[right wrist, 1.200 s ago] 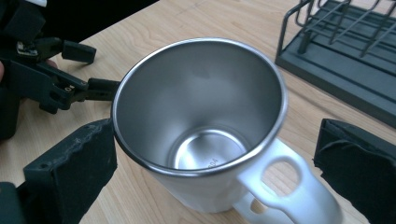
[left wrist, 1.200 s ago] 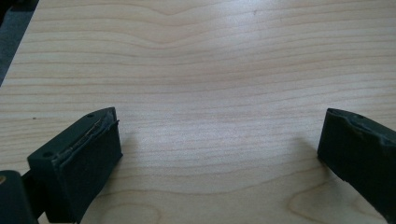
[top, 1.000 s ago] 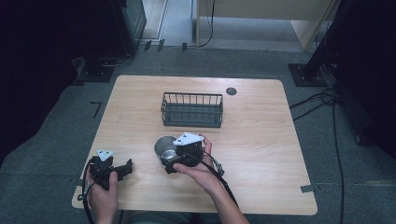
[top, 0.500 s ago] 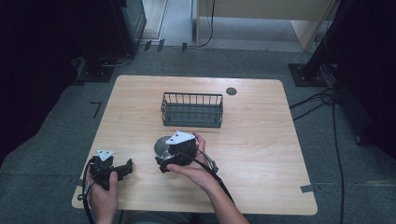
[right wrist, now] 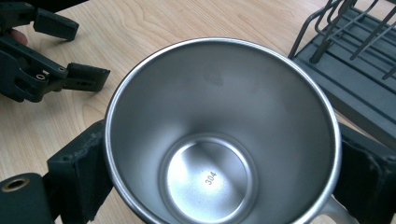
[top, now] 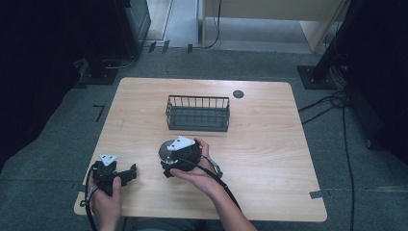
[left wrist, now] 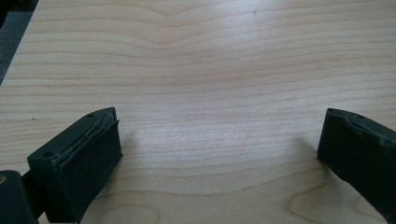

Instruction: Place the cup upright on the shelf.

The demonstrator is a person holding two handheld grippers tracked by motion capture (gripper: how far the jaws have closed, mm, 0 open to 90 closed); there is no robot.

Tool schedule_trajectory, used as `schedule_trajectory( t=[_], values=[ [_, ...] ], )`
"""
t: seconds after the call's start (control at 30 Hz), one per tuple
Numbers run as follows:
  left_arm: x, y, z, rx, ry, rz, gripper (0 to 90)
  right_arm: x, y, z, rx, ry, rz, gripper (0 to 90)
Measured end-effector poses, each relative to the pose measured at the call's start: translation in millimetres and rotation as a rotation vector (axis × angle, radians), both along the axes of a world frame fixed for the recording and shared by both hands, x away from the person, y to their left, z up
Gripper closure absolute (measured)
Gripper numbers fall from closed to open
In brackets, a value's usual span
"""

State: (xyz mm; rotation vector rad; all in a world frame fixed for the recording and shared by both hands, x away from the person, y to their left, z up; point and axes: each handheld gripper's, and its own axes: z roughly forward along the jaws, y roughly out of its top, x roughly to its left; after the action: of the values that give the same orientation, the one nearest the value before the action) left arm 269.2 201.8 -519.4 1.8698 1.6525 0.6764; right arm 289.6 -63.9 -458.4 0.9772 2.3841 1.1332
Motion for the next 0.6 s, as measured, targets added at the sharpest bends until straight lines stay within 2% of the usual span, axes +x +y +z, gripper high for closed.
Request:
schedule_trajectory(
  t=[0.13,0.37,0.6],
  values=[
    [0.1,0.0,0.0,0.0,-0.002,0.0,0.0,0.4,-3.3,4.2,0.013,0.0,-0.007,6.6],
    [0.2,-0.1,0.0,0.0,0.0,0.001,0.0,7.2,-16.2,26.3,0.036,-0.02,-0.034,6.6],
    [0.2,-0.2,0.0,-0.002,0.0,0.002,0.0,14.9,-23.6,38.9,0.04,-0.032,-0.049,6.6]
  ],
)
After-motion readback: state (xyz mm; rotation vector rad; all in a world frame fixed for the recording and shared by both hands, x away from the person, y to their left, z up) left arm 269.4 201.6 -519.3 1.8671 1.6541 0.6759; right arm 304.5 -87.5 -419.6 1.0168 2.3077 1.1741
